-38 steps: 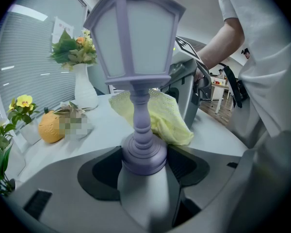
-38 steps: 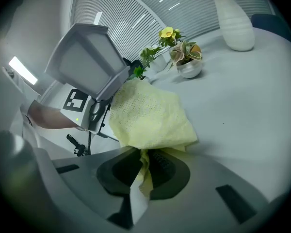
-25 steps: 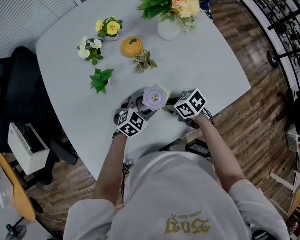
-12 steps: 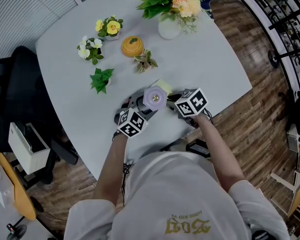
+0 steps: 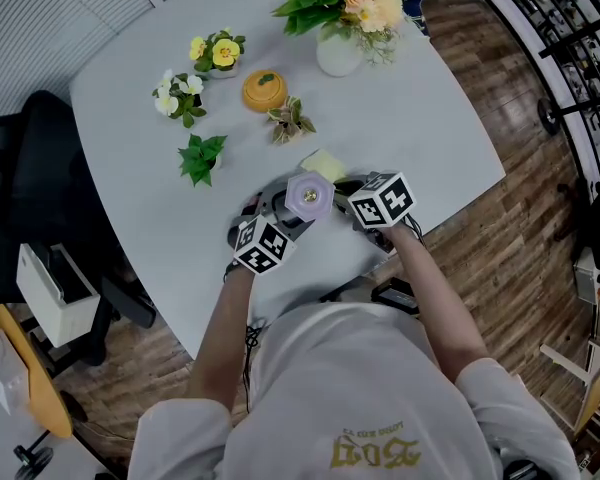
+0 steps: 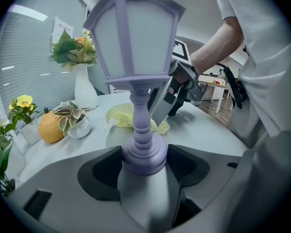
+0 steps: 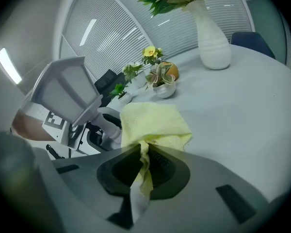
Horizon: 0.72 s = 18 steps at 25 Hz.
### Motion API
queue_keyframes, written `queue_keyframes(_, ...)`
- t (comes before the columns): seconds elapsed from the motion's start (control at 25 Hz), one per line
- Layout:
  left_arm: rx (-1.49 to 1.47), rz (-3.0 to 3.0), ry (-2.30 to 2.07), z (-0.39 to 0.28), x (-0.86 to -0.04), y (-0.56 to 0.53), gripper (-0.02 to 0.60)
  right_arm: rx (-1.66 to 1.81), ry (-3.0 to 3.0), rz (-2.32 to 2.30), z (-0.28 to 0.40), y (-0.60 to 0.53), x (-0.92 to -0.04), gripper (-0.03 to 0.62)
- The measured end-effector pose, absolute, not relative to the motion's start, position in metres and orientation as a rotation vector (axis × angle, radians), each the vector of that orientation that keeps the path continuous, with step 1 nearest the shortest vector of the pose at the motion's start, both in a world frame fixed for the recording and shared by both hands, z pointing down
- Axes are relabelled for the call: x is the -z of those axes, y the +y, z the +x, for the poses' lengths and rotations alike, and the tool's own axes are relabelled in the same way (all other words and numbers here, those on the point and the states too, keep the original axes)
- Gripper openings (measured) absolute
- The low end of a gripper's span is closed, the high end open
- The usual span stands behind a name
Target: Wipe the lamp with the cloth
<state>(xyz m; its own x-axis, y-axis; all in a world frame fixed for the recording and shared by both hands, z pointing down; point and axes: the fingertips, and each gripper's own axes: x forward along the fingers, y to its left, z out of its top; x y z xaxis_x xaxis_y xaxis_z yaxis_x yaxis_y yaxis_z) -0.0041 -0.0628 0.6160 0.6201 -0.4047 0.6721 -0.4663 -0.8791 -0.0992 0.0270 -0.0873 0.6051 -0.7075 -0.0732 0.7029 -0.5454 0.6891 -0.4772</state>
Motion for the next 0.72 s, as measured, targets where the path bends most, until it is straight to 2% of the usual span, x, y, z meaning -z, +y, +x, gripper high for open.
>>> queue_keyframes(0.72, -1.110, 2.751, -0.740, -0.005, -0.616, -0.063, 0.305, -0.999, -2.270, 0.455, 0.014, -0.101, -0.600, 0.043)
